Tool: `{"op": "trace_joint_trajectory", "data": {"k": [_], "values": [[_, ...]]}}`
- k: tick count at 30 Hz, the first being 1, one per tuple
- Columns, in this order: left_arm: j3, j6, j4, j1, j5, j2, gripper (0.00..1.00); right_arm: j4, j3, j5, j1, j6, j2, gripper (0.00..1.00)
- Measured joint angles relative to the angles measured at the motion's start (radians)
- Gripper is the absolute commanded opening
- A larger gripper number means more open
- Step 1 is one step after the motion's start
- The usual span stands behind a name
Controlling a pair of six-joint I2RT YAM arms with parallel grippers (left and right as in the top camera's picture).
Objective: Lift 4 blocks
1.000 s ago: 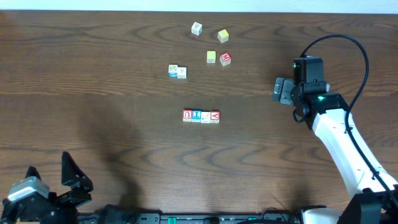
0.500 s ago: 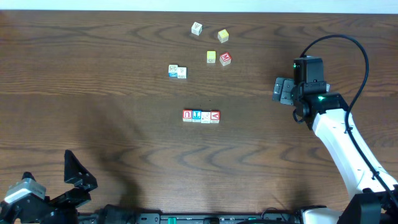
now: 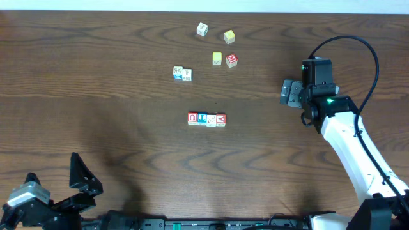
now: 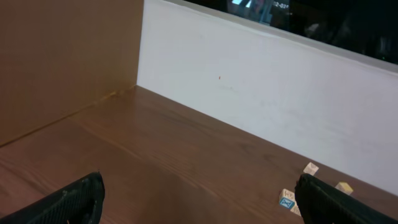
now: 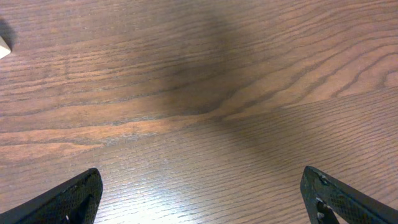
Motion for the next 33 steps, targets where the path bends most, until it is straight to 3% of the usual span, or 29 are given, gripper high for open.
{"op": "trace_joint_trajectory", "data": {"k": [8,13,18,20,25,33], "values": [[-0.01,0.085,0.125,0.003,0.033,0.0,0.98,0.0,0.0,0.0,0.0,0.0,0.0,0.99],[-0.156,0.146,0.418,0.102,0.109,0.0,0.98,0.0,0.0,0.0,0.0,0.0,0.0,0.99],[-0.426,0.17,0.819,0.27,0.289,0.001,0.98,0.0,0.0,-0.001,0.0,0.0,0.0,0.99],[-0.531,0.174,0.908,0.312,0.341,0.001,0.98,0.0,0.0,0.0,0.0,0.0,0.0,0.99],[-0.699,0.194,0.899,0.352,0.404,-0.018,0.98,0.0,0.0,0.0,0.0,0.0,0.0,0.99],[-0.792,0.267,0.816,0.384,0.427,-0.063,0.98,0.0,0.0,0.0,0.0,0.0,0.0,0.99]]}}
